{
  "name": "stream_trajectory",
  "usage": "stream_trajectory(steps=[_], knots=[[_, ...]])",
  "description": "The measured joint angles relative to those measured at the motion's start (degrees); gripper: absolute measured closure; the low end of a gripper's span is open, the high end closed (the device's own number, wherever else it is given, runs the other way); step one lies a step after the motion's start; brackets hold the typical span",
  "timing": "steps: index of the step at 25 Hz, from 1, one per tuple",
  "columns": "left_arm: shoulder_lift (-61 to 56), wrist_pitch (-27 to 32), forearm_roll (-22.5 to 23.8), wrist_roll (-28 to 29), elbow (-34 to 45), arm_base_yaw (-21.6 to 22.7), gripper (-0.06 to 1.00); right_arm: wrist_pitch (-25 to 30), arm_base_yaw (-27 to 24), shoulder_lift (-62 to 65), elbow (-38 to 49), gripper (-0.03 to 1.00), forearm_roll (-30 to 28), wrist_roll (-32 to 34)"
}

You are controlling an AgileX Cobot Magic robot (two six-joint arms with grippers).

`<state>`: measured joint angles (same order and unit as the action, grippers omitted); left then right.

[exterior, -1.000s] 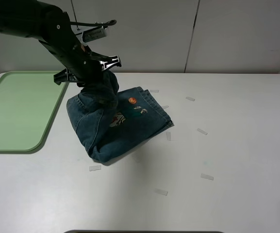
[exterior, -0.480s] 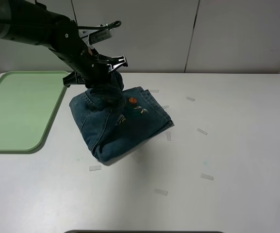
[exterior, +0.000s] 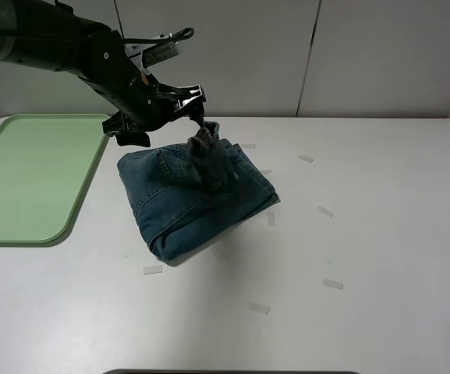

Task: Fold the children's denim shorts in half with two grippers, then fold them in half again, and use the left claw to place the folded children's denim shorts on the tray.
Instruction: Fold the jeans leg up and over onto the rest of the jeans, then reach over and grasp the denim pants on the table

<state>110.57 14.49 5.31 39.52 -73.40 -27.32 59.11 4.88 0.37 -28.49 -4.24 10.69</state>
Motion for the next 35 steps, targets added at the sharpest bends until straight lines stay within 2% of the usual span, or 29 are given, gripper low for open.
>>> stream_trajectory(steps=[5,14,17,23,24,26,30,35], knots=[[-1.69,3.15,-0.04,-0.05,-0.12,0.06,-0.05,0.0,0.0,0.0,0.0,0.27,0.0,0.0],[-4.41,19.24,-0.59,0.12,-0.29,0.06,-0.05,0.0,0.0,0.0,0.0,0.27,0.0,0.0],[-4.81,21.42,-0.32,1.91,0.42,0.06,-0.05,0.0,0.0,0.0,0.0,0.27,0.0,0.0],[-4.93,18.17,2.19,8.57,5.98,0.06,-0.05,0.0,0.0,0.0,0.0,0.27,0.0,0.0],[-4.95,15.12,3.91,12.14,8.23,0.06,-0.05,0.0,0.0,0.0,0.0,0.27,0.0,0.0],[-4.2,11.6,5.79,14.48,9.78,0.06,-0.05,0.0,0.0,0.0,0.0,0.27,0.0,0.0],[-0.44,4.74,7.04,17.07,10.34,0.06,-0.05,0.0,0.0,0.0,0.0,0.27,0.0,0.0],[3.13,2.25,6.78,18.67,10.34,0.06,-0.05,0.0,0.0,0.0,0.0,0.27,0.0,0.0]])
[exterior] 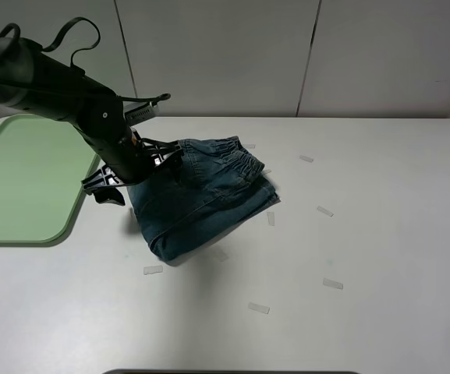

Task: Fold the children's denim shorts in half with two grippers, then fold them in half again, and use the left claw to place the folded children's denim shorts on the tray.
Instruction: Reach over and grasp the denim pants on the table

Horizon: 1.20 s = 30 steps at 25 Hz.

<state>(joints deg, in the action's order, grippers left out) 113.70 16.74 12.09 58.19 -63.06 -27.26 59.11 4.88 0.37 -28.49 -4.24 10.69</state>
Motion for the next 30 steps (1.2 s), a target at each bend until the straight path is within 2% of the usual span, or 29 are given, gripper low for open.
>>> stream_trajectory(steps=[11,16,19,23,27,30], knots=[[4.24,-8.09,-0.18,0.82,-0.05,0.0,-0.05,0.0,0.0,0.0,0.0,0.27,0.0,0.0],[4.66,-9.41,-0.03,0.82,-0.24,0.0,-0.03,0.0,0.0,0.0,0.0,0.27,0.0,0.0],[4.8,-8.93,0.2,0.82,-0.24,0.06,0.08,0.0,0.0,0.0,0.0,0.27,0.0,0.0],[5.02,-7.31,0.67,0.43,-0.24,0.42,0.29,0.0,0.0,0.0,0.0,0.27,0.0,0.0],[5.08,-5.89,1.47,-2.15,-0.06,0.55,0.47,0.0,0.0,0.0,0.0,0.27,0.0,0.0],[5.08,-5.34,1.4,-3.84,-0.06,0.89,0.66,0.0,0.0,0.0,0.0,0.27,0.0,0.0]])
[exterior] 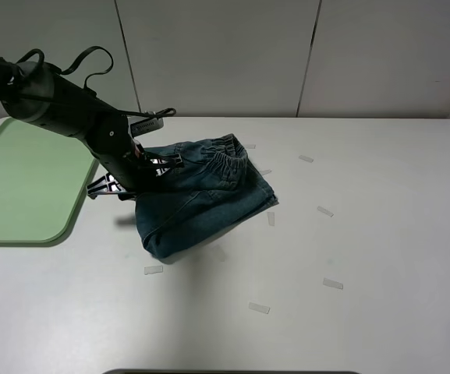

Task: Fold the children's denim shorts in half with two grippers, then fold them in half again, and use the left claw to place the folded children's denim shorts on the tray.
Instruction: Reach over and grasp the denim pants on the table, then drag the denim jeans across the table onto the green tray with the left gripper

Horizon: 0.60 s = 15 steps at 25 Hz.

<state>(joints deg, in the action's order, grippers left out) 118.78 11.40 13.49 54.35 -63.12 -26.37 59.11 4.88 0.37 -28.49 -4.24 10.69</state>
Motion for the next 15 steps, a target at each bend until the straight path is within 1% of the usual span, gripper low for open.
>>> stream_trajectory(steps=[1,2,5,8,10,15], knots=[[0.0,-0.6,-0.18,-0.43,0.0,0.0,0.75,0.0,0.0,0.0,0.0,0.27,0.0,0.0],[0.0,-0.87,-0.37,-0.93,0.0,-0.07,0.81,0.0,0.0,0.0,0.0,0.27,0.0,0.0],[-0.28,-0.87,-0.88,-2.02,0.0,0.0,0.82,0.0,0.0,0.0,0.0,0.27,0.0,0.0],[-1.41,0.33,-1.19,-2.49,0.02,0.43,0.82,0.0,0.0,0.0,0.0,0.27,0.0,0.0],[-2.88,2.45,-1.4,-3.83,0.02,1.03,0.82,0.0,0.0,0.0,0.0,0.27,0.0,0.0],[-8.31,9.56,-1.45,-10.82,0.06,4.81,0.82,0.0,0.0,0.0,0.0,0.27,0.0,0.0]])
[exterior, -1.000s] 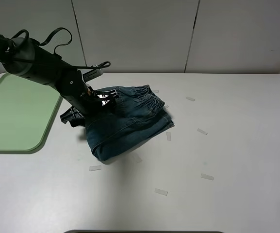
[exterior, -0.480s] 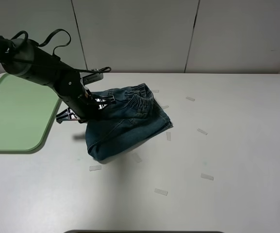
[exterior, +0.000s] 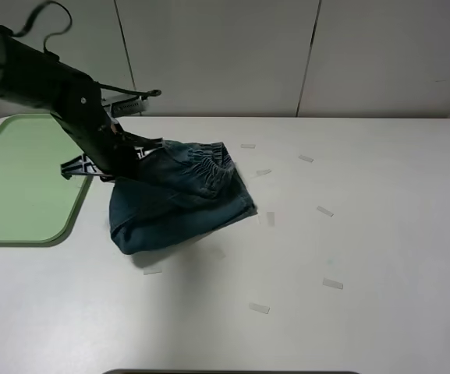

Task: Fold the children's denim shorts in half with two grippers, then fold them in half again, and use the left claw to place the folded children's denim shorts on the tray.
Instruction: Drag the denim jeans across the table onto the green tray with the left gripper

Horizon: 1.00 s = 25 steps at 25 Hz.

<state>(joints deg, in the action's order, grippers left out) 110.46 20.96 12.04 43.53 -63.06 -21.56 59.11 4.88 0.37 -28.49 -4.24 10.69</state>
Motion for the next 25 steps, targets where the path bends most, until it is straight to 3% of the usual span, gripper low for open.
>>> stream_trajectory(steps=[10,19,25], knots=[[-7.86,10.51,-0.12,-17.64,0.0,12.2,0.82,0.0,0.0,0.0,0.0,0.27,0.0,0.0],[-7.96,12.17,-0.37,-33.29,-0.51,23.03,0.82,0.0,0.0,0.0,0.0,0.27,0.0,0.0],[-7.96,11.38,-0.48,-39.86,-1.53,28.48,0.82,0.0,0.0,0.0,0.0,0.27,0.0,0.0]])
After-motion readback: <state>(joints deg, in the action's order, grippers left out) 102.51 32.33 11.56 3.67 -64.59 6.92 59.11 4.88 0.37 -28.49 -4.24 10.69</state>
